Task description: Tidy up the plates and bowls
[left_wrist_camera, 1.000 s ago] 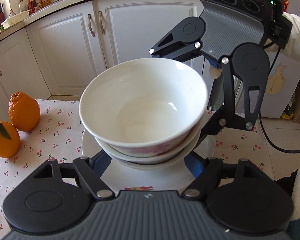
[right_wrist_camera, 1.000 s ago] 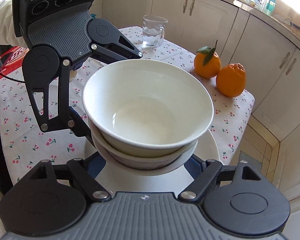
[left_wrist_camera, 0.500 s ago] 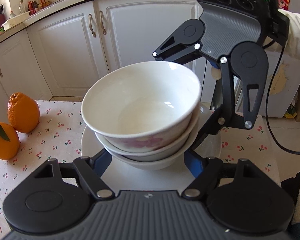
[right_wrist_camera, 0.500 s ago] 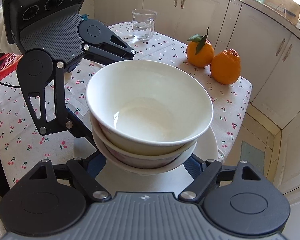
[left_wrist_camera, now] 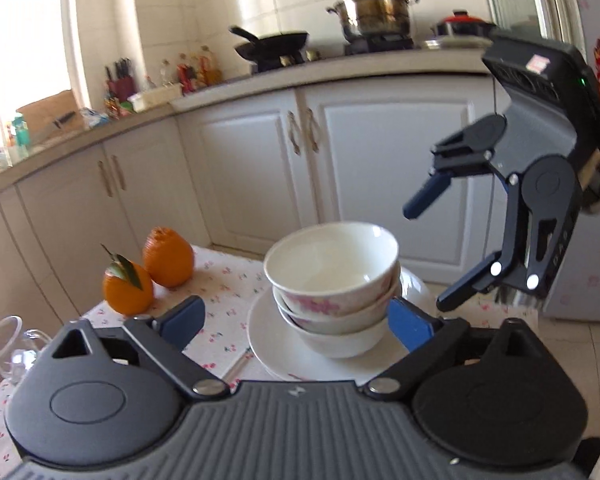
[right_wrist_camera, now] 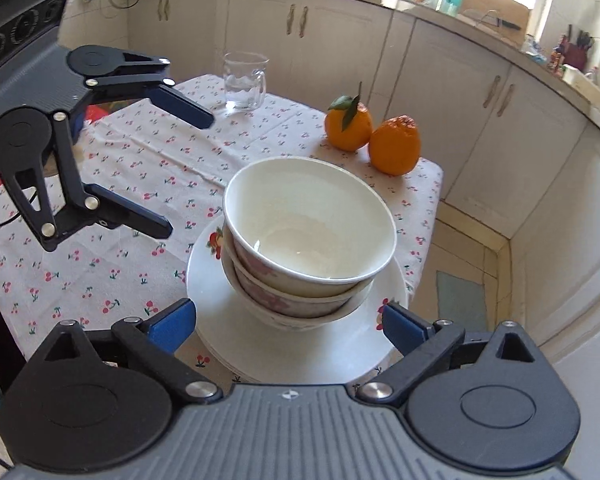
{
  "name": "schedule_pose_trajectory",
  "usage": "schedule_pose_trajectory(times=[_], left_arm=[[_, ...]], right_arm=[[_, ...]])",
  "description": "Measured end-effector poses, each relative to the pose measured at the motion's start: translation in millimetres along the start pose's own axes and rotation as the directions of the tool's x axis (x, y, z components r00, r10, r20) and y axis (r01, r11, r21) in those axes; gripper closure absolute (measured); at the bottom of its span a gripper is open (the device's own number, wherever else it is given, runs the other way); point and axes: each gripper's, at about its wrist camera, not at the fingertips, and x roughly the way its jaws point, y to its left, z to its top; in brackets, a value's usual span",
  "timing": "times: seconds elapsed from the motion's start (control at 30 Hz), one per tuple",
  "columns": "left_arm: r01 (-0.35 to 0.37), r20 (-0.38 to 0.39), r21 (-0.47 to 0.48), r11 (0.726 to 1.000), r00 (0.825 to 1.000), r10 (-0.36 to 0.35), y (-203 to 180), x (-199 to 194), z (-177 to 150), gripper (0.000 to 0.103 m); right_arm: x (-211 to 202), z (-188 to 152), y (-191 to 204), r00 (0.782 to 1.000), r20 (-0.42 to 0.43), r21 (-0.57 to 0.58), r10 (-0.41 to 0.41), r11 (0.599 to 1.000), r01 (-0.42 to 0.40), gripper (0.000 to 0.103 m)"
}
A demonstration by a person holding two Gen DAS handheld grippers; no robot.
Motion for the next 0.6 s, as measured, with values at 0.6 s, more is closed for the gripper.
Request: schedule_pose_trajectory(times=[0.6], left_arm=[[-0.484, -0.227, -0.354, 0.801, 0.875, 0.428, -63, -63, -24, 0.0]], right_arm=[[-72, -40, 106, 0.885, -0.008, 0.501, -0.465, 0.764, 0.406, 0.0]])
